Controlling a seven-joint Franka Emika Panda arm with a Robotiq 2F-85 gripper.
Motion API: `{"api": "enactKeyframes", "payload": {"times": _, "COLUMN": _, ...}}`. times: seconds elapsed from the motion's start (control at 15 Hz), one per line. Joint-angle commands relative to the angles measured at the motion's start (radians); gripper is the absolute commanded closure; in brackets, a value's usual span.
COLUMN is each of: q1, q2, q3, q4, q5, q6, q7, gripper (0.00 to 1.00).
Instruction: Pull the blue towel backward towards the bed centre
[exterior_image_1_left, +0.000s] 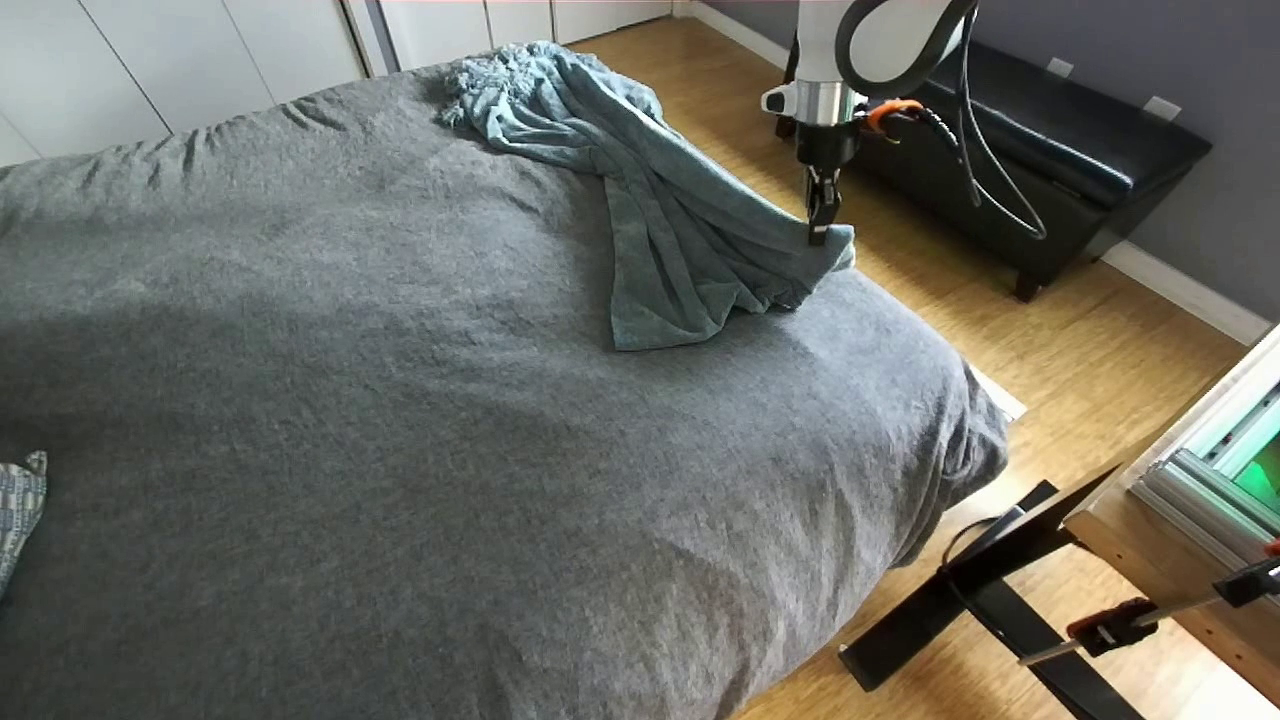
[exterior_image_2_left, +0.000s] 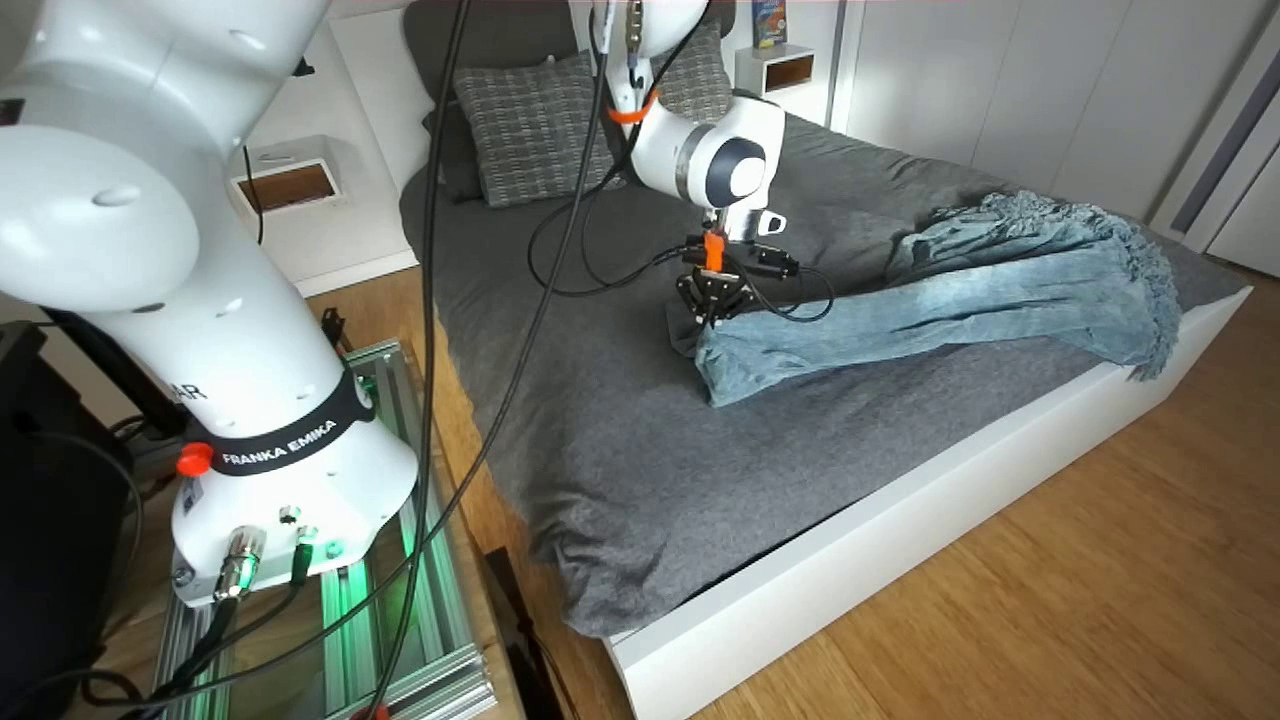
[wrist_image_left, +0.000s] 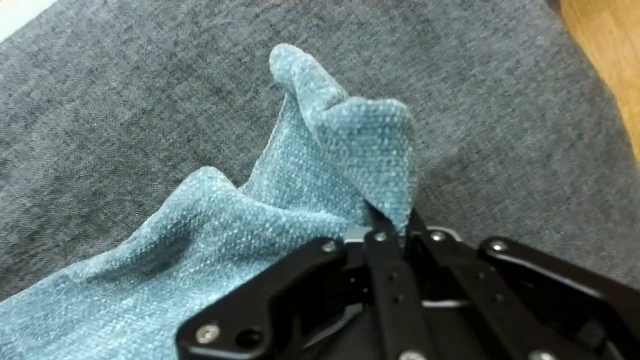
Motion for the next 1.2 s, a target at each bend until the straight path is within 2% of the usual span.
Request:
{"api": "enactKeyframes", "payload": {"times": 0.0, "q1": -0.005, "q2": 0.003, "q3": 0.006, "q4": 0.003, "q5": -0.007, "q6": -0.003, "q7": 0.004, "gripper": 0.98}}
{"api": "enactKeyframes", "payload": {"times": 0.07, "q1": 0.013, "q2": 0.002, "q3": 0.009, "q4": 0.006, "q5": -0.018, "q6": -0.006, "q7": 0.006, "gripper": 0.98}}
{"api": "enactKeyframes", "payload": {"times": 0.2, "q1": 0.095, "q2": -0.015, "q3": 0.001, "q4": -0.007, "q5": -0.083, "q6": 0.005, "q7": 0.029, "gripper": 0.98}}
{"api": "enactKeyframes", "payload": {"times": 0.67, "q1": 0.331, "q2": -0.048, "q3": 0.04, "q4": -0.057, "q5": -0.278, "q6": 0.075, "q7": 0.056, "gripper": 0.98}}
{"api": "enactKeyframes", "payload": {"times": 0.93, "q1": 0.415, "q2": -0.065, "q3": 0.06, "q4": -0.089, "q5": -0.384, "q6": 0.089, "q7": 0.027, "gripper": 0.98}}
{"api": "enactKeyframes", "payload": {"times": 1.13, "q1": 0.444, "q2": -0.076, "q3": 0.095, "q4": -0.121, "q5": -0.457, "q6": 0.08, "q7": 0.002, "gripper": 0.98}}
